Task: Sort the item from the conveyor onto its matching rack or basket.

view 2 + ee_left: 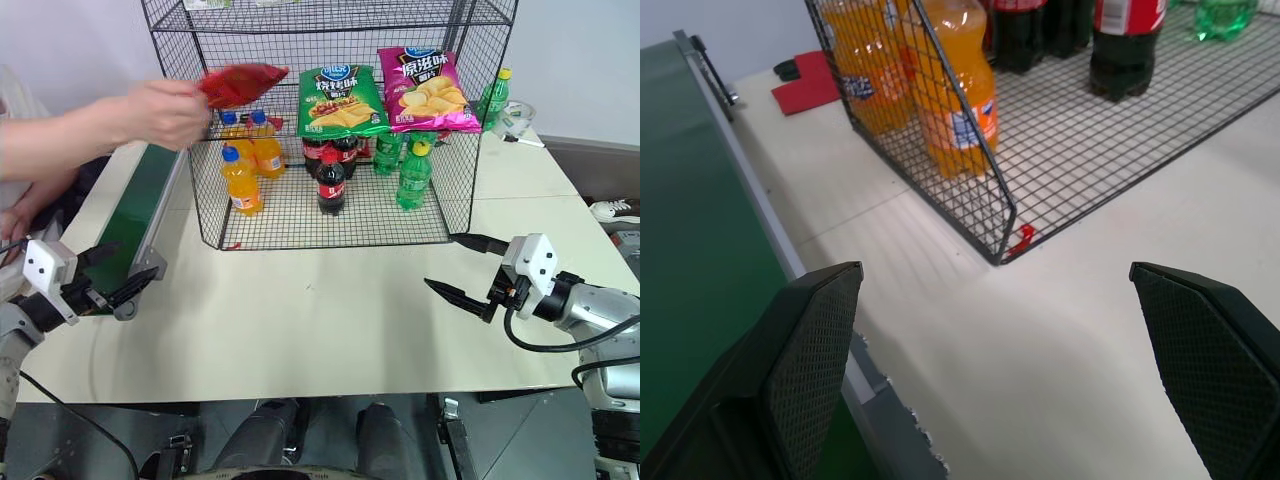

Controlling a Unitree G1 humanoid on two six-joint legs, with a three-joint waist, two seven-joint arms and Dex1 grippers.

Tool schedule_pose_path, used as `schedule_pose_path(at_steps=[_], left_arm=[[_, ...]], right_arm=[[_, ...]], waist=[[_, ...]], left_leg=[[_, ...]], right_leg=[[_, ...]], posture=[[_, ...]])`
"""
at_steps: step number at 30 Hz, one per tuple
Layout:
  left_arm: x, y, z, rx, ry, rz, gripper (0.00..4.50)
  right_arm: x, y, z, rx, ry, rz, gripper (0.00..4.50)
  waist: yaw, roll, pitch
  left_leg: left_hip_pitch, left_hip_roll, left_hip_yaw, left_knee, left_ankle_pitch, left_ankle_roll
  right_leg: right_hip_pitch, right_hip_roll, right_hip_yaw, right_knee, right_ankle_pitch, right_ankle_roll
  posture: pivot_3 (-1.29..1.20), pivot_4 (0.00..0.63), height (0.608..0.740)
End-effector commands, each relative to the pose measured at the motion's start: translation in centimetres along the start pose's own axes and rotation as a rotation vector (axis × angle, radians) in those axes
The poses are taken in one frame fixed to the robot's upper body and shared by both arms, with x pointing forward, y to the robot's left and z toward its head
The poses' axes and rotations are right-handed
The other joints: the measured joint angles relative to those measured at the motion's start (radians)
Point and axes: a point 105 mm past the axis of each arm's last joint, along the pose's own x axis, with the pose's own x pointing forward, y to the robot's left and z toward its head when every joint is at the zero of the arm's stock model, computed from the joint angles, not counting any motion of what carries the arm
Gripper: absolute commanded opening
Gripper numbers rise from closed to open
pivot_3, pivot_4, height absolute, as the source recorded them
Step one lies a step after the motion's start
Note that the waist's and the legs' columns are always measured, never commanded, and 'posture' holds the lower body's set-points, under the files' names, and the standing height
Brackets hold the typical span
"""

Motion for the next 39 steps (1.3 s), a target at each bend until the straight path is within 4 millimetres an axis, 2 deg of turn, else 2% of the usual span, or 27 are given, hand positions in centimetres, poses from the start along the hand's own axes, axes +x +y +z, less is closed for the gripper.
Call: schedule_pose_path(at_steps=[1,39], left_arm=[[-0.6,0.5,2.0,0.035,-0.082,0.019,4.48],[-1.4,0.8,1.3,0.141,-0.048,0.091,4.48]], right_arm=[[0.4,-0.2,0.9,-0.031,-0.03,0.002,4.5],[2.2,0.2,1.1,-0.034,-0.062,0.042,4.5]], waist=[[0.0,0.0,0.0],[0.0,0.0,0.0]], left_leg=[[0.0,0.0,0.0,0.0,0.0,0.0],[-0.001,0.0,0.0,0.0,0.0,0.0]], right_leg=[[0.0,0.0,0.0,0.0,0.0,0.0],[-0.001,0.0,0.0,-0.001,0.0,0.0]], posture=[[0.0,0.15,0.74],[0.0,0.15,0.74]])
